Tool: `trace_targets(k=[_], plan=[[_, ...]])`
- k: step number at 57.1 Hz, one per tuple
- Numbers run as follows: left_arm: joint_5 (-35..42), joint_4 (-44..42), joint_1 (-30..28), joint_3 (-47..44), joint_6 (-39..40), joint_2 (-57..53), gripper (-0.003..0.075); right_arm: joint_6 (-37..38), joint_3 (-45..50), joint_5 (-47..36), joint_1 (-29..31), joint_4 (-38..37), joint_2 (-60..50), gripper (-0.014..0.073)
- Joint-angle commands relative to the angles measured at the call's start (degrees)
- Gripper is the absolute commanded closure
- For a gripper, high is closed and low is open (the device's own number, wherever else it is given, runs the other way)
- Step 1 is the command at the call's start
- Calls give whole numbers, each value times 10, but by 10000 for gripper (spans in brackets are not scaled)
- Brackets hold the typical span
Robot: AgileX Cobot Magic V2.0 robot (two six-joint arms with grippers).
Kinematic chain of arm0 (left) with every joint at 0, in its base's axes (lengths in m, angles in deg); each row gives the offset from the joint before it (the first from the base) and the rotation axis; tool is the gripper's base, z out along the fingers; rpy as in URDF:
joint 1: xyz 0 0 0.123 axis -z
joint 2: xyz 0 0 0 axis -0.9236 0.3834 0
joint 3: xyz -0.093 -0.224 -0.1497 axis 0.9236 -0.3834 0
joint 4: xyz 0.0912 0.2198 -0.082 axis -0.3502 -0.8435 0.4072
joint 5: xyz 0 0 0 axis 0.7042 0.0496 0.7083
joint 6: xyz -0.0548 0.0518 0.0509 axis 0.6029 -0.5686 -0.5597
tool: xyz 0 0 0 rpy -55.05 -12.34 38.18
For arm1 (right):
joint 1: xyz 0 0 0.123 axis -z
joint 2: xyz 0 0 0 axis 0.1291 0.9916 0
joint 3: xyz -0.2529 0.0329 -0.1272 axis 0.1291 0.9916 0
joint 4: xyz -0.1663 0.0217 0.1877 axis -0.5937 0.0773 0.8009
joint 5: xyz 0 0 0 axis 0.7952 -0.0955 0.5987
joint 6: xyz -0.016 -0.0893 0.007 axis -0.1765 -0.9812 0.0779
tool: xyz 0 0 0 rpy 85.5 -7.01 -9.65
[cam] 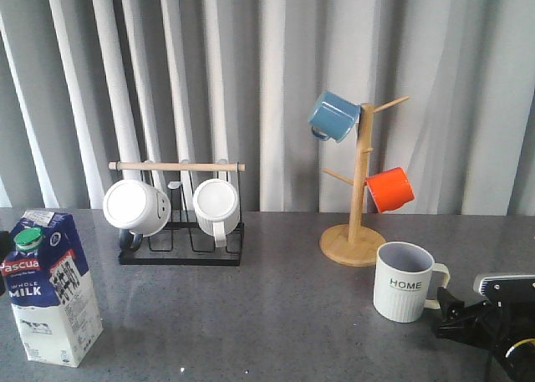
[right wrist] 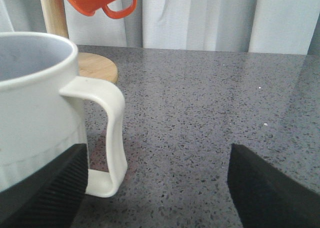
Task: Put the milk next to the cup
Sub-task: 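Reach the right gripper to the white HOME mug and grasp its handle, then slide the HOME mug with the right gripper toward the milk carton, release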
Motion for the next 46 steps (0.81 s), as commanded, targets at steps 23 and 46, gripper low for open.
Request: trace_targets(k=[23, 46], plan=[[40, 2, 4, 20, 0, -7, 185, 48, -95, -6, -1, -12, 26, 94], [40, 2, 4, 20, 0, -7, 185, 103, -141, 57, -72, -47, -6, 599]])
